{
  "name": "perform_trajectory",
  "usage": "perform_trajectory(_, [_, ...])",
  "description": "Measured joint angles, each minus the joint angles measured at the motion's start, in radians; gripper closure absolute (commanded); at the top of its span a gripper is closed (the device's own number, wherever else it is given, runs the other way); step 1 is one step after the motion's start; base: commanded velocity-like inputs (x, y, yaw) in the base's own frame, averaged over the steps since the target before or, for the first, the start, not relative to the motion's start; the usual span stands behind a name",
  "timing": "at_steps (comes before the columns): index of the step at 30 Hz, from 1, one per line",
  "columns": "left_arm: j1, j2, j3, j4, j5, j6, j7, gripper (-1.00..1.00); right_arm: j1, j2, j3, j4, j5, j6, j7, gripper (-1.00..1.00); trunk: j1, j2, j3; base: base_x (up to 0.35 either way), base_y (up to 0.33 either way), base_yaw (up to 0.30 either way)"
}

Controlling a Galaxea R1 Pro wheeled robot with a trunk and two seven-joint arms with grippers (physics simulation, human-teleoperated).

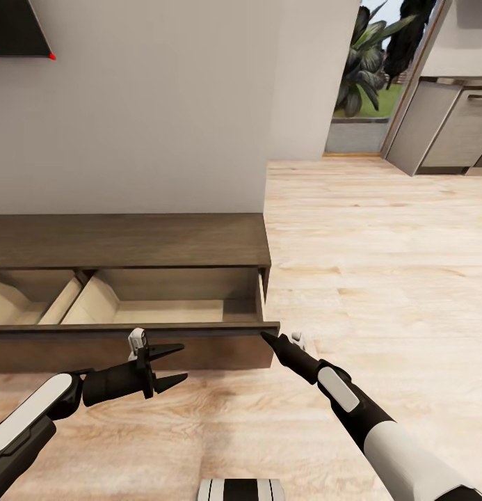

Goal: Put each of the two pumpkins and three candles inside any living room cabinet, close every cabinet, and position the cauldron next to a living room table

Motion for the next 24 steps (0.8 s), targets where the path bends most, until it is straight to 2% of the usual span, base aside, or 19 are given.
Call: perform_trajectory(24, [0.0,0.0,0.0,0.0,0.0,0.0,0.0,-1.0,0.0,0.0,-0.004,0.0,0.002,-0.001,0.0,1.0,0.0,0.0,0.0,-0.034,0.0,0.0])
